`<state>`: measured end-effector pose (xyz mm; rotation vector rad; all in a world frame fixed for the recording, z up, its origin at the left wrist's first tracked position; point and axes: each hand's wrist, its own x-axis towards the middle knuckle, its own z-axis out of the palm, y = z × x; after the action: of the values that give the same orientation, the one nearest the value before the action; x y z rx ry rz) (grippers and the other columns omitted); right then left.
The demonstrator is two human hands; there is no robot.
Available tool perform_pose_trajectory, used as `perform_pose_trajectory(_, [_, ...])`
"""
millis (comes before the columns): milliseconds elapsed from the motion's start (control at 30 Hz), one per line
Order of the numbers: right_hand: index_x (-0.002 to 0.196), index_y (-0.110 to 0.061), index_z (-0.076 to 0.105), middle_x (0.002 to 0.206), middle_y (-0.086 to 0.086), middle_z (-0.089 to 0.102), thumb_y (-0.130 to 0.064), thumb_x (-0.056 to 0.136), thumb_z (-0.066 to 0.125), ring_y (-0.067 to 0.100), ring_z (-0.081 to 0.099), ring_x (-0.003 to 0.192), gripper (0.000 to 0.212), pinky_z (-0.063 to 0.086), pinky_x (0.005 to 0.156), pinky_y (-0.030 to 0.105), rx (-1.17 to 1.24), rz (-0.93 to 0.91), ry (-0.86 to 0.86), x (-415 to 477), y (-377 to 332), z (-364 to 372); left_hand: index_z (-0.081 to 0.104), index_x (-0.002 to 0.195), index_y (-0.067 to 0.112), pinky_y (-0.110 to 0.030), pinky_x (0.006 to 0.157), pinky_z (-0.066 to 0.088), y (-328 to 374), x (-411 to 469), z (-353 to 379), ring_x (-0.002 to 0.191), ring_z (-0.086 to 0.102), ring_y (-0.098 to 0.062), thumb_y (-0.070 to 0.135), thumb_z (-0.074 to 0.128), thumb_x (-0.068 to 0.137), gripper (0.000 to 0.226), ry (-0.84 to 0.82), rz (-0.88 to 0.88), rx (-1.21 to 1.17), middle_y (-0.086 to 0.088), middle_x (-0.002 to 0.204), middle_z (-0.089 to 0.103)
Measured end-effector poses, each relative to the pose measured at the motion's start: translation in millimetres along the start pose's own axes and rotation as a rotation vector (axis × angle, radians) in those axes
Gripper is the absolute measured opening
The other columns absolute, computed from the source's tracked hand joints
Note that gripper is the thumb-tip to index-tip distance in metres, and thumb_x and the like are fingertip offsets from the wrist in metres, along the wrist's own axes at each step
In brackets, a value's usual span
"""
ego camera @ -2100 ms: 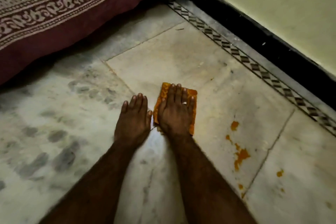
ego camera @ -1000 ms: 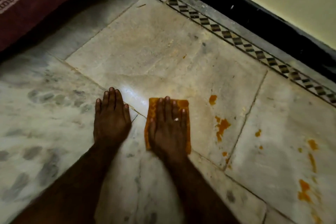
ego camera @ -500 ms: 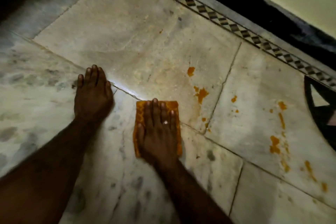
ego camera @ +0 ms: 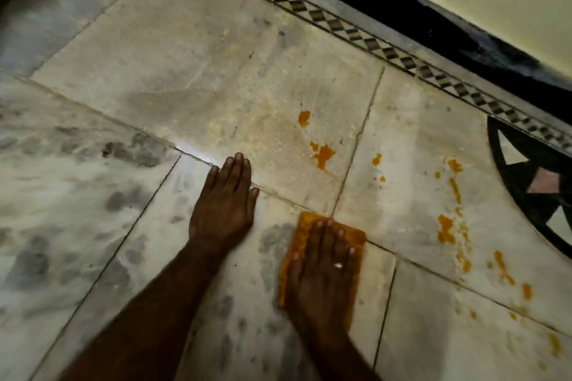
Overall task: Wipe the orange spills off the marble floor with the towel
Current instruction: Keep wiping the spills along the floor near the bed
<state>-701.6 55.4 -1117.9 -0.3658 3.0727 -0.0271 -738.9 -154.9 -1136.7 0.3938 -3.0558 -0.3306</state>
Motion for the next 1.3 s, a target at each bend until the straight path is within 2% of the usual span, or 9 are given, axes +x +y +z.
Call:
perform_pose_trajectory(167, [0.161,-0.013,0.023,0.168,0.008,0.02,-0.043,0.101,0.032,0.028,0.018,0.156,0.067,0.013,0.125,0.052,0.02,-0.251,-0.001,76.5,-8.1,-3.8,0.024,0.157,0.006,-0.041,0.125,0.007,-0.4,1.8,0.0,0.153,0.02,-0.025,0.041,0.022,0.103,0.064,-0.041,-0.011,0.028,-0.013,0.165,0.023])
perform_pose_trajectory(300, [0.162,-0.016,0.016,0.169,0.006,0.018,-0.046,0.102,0.023,0.026,0.019,0.156,0.067,0.014,0.125,0.053,-0.015,-0.032,-0.043,102.7,46.4,-9.4,0.017,0.159,0.007,-0.039,0.125,0.004,-2.6,1.3,-1.5,0.155,0.011,-0.022,0.044,0.019,0.103,0.066,-0.06,-0.046,0.014,-0.011,0.167,0.015])
perform_pose_trajectory(433, [0.159,-0.006,0.023,0.165,0.017,0.026,-0.039,0.102,0.023,0.037,0.029,0.151,0.066,0.02,0.122,0.057,-0.051,0.155,0.006,41.5,54.8,-9.4,0.017,0.158,0.006,-0.042,0.126,0.009,0.3,0.9,-1.7,0.155,0.012,-0.023,0.042,0.021,0.103,0.066,-0.063,-0.049,0.003,-0.013,0.167,0.016])
perform_pose_trajectory(567, [0.158,-0.007,0.029,0.164,0.016,0.028,-0.039,0.099,0.033,0.037,0.029,0.151,0.067,0.017,0.121,0.055,0.018,-0.092,0.006,28.2,0.4,-2.0,0.019,0.158,0.006,-0.042,0.126,0.009,0.7,2.1,-0.4,0.155,0.014,-0.023,0.042,0.022,0.103,0.066,-0.053,-0.049,-0.01,-0.013,0.166,0.017])
perform_pose_trajectory(767, [0.161,-0.018,0.022,0.169,0.007,0.019,-0.041,0.103,0.031,0.026,0.015,0.157,0.064,0.016,0.124,0.053,0.082,-0.405,0.012,149.6,-34.2,-2.0,0.021,0.158,0.009,-0.037,0.126,0.008,-5.1,1.5,1.7,0.155,0.012,-0.018,0.041,0.017,0.104,0.063,-0.039,-0.058,-0.03,-0.008,0.167,0.017])
perform_pose_trajectory(900, [0.16,-0.015,0.028,0.167,0.007,0.027,-0.042,0.102,0.031,0.028,0.026,0.154,0.063,0.013,0.126,0.051,0.048,-0.204,0.05,192.6,4.1,-6.0,0.014,0.159,0.009,-0.04,0.126,0.01,-3.1,2.7,1.2,0.156,0.007,-0.021,0.042,0.016,0.103,0.065,-0.06,-0.069,-0.032,-0.009,0.168,0.009])
perform_pose_trajectory(1033, [0.161,-0.012,0.021,0.168,0.01,0.02,-0.041,0.102,0.026,0.03,0.022,0.155,0.066,0.016,0.125,0.053,0.041,0.05,0.053,143.4,34.8,-6.9,0.008,0.16,0.011,-0.041,0.126,0.008,-3.6,2.6,3.7,0.156,0.004,-0.021,0.047,0.013,0.103,0.067,-0.082,-0.071,-0.012,-0.008,0.168,0.003])
perform_pose_trajectory(1200, [0.16,-0.01,0.023,0.167,0.013,0.02,-0.039,0.1,0.037,0.033,0.019,0.155,0.068,0.018,0.123,0.055,0.07,-0.112,0.055,71.3,-19.7,4.8,0.016,0.159,0.01,-0.043,0.125,0.013,-0.8,2.0,-1.0,0.155,0.014,-0.024,0.044,0.022,0.102,0.067,-0.09,-0.065,0.003,-0.01,0.167,0.013])
perform_pose_trajectory(1300, [0.159,-0.013,0.028,0.167,0.009,0.025,-0.04,0.103,0.036,0.029,0.019,0.156,0.063,0.019,0.124,0.053,0.14,-0.222,0.091,117.2,-37.7,-2.2,0.045,0.144,0.004,-0.049,0.111,0.033,5.7,19.0,-17.5,0.135,0.047,-0.037,0.042,0.028,0.101,0.061,-0.087,-0.118,-0.027,-0.021,0.148,0.046])
